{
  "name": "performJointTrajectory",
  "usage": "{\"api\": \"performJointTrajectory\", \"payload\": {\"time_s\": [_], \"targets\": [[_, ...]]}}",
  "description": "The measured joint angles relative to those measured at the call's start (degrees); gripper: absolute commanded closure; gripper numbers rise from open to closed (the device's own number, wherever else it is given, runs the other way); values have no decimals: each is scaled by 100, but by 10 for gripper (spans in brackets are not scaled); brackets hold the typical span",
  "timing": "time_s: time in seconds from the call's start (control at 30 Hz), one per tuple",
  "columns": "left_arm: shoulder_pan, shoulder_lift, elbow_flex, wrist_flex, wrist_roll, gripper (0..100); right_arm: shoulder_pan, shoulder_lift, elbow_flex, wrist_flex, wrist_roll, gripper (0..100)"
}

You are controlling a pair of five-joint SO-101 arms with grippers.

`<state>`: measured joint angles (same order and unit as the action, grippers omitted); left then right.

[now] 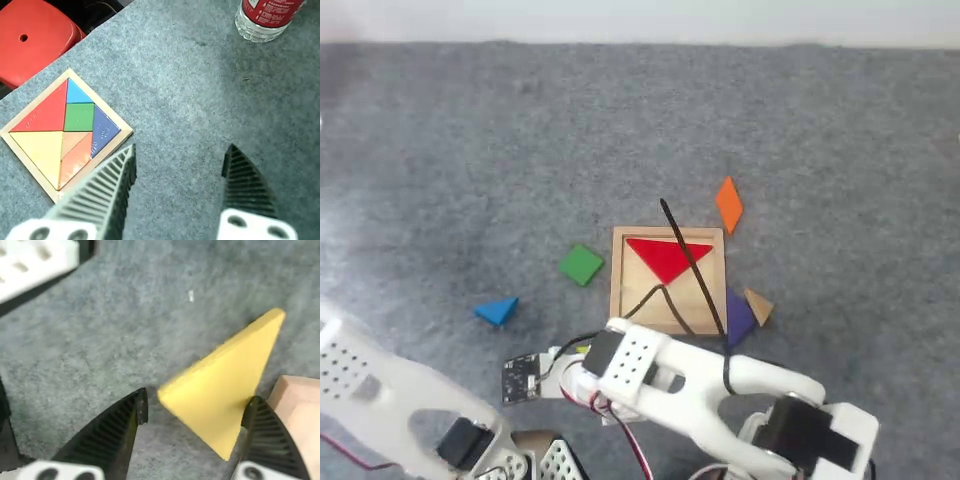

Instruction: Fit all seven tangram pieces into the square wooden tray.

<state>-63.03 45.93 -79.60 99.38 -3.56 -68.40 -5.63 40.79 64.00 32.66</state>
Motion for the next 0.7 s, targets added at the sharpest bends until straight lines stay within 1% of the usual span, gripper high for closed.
{"api": "performJointTrajectory", "payload": {"time_s": [0.4,0.7], "targets": [[0,9,-26,0,0,724,53,422,-123,-18,0,691],[0,9,-26,0,0,724,53,457,-123,-18,0,691]]}}
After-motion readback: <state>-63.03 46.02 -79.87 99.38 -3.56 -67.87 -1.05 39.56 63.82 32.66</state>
